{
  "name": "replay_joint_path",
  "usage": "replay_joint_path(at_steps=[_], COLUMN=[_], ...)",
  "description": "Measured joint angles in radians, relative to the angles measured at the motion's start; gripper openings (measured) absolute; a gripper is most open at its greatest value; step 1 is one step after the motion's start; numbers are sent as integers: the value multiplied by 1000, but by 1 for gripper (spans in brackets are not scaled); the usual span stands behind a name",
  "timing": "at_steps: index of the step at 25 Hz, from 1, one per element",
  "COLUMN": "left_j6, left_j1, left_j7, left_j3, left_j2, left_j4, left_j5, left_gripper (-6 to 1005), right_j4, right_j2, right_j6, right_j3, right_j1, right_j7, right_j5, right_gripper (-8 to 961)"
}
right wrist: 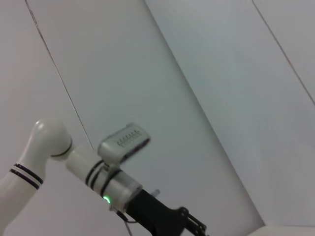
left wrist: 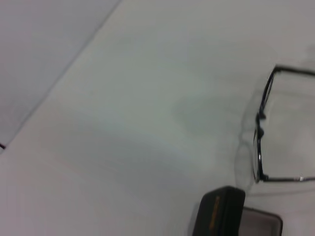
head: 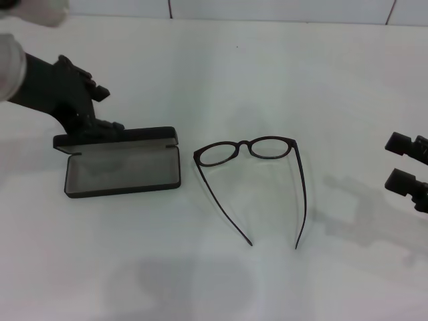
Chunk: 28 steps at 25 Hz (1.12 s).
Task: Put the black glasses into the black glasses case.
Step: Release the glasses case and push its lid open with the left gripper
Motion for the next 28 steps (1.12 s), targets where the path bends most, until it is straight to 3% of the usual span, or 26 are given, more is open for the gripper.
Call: replay_joint_path(at_steps=[3, 10, 19, 28], left_j6=[-54, -140, -227, -204], left_j1=[-1, -18, -75, -90], left_j7=[-16, -51, -65, -103], left_j3=[87, 205, 245, 316], left_j2=[-1, -2, -2, -1], left_j4=[-38, -137, -269, -280], left_j5=[53, 134, 195, 264], left_gripper=[613, 610, 605, 549], right_j4=[1, 2, 5, 17], right_j2=[1, 2, 2, 1], right_j6=[-4, -7, -7, -5], right_j3=[0, 0, 0, 0], right_j1=[-4, -4, -5, -10], right_j7=[0, 0, -11, -35], right_j5=[-1, -5, -7, -3], right_gripper=[822, 815, 806, 797])
